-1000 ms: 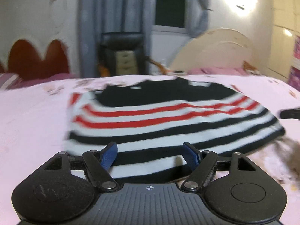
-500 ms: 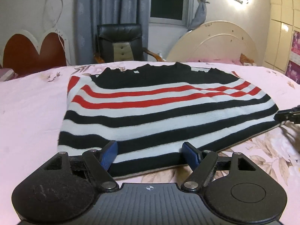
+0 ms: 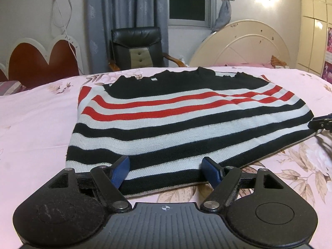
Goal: Fold small clothes
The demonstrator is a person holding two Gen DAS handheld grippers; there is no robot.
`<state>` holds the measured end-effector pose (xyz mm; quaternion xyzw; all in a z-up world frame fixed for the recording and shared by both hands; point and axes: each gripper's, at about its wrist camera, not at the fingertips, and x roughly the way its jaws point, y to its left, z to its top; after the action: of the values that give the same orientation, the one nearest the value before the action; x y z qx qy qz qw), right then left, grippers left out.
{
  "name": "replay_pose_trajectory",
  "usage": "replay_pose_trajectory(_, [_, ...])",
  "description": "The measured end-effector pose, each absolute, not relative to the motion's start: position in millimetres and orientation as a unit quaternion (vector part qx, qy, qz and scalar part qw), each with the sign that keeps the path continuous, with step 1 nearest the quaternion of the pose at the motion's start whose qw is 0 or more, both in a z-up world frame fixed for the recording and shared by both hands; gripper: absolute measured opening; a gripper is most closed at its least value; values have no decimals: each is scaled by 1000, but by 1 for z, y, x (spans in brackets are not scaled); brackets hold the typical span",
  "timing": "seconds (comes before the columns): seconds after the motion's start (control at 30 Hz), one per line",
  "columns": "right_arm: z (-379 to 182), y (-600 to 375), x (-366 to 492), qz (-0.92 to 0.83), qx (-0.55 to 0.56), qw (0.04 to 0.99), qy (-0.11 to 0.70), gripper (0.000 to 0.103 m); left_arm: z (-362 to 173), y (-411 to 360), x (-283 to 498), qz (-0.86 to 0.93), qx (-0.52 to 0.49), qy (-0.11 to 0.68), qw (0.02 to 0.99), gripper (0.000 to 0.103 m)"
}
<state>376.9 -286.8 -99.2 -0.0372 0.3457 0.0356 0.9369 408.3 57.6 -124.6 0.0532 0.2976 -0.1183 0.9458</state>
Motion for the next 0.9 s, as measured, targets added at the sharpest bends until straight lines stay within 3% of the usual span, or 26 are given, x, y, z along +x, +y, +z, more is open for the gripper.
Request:
replay_pose_trajectory(0.27, [-90, -286, 382, 38, -36, 927, 371, 25, -109, 59, 403, -100, 39, 315, 943, 76])
replay_pose_trajectory(0.33, [-73, -289, 371, 37, -10, 937, 348, 37, -96, 65, 383, -77, 35, 295, 952, 76])
replay_pose_trajectory(0.4, [-59, -291, 350, 41, -3, 950, 308, 42, -90, 78, 366, -69, -6, 289, 955, 76])
replay_pose_trajectory(0.47, [-56, -292, 336, 58, 7, 951, 304, 37, -93, 97, 355, -66, -90, 304, 946, 76])
replay_pose_trajectory(0.53, [-56, -289, 327, 73, 16, 951, 301, 17, -108, 117, 351, -60, -204, 324, 922, 76])
replay_pose_trajectory(0.57, [-57, -287, 325, 77, 20, 949, 306, 14, -118, 125, 352, -54, -257, 327, 908, 76])
replay_pose_trajectory(0.73, [-59, -275, 331, 98, 73, 939, 322, 11, -148, 151, 360, -16, -423, 274, 864, 76])
replay_pose_trajectory(0.9, [-62, -260, 352, 110, 110, 929, 335, 11, -155, 156, 391, -12, -442, 252, 861, 76])
